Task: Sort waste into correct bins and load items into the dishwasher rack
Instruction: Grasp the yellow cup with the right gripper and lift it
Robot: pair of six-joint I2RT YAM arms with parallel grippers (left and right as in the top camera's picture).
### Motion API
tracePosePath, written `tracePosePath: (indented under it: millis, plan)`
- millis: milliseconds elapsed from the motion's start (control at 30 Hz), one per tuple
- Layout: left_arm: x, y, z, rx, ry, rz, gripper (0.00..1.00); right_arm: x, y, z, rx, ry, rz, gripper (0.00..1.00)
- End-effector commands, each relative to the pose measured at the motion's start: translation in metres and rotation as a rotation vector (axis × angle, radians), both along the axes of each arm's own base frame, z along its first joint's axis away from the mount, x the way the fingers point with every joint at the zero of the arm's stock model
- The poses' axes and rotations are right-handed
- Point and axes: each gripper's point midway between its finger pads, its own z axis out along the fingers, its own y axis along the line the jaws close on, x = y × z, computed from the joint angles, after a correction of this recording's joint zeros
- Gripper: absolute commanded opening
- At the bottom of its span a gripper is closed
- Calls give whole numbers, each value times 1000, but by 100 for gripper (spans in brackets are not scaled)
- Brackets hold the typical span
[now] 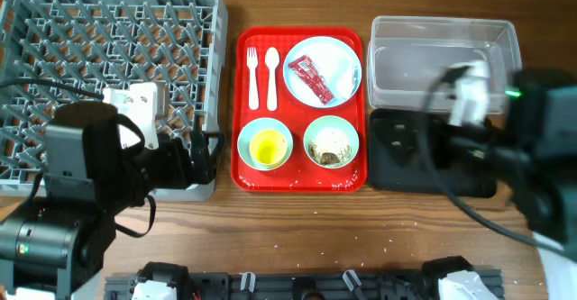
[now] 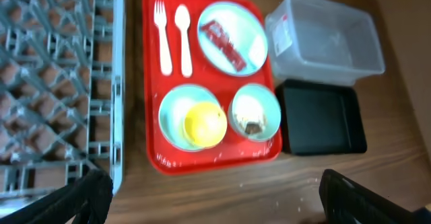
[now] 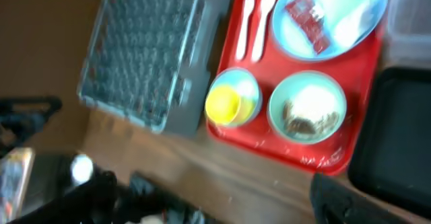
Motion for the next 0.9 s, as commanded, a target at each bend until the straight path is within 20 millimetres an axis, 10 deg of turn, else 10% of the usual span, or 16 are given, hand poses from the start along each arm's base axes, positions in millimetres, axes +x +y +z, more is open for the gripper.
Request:
tracePosePath:
  millis: [0, 133, 333, 500, 633, 867]
  plan:
    - [-2, -3, 10, -23, -28, -8, 100, 10, 56, -59, -146, 128, 84, 85]
    - [-13, 8, 37, -16, -130, 40, 100, 30, 118, -118, -303, 149, 87, 83]
    - [-46, 17, 42, -5, -154, 56, 100, 84, 140, -229, -504, 208, -44, 57]
    - [-53, 18, 32, 5, -103, 56, 100, 96, 144, -278, -523, 277, -69, 46]
    - [-53, 18, 32, 5, -101, 56, 100, 89, 138, -287, -555, 315, -65, 15]
    - [-53, 18, 30, 7, -91, 56, 100, 85, 141, -257, -500, 293, -47, 5]
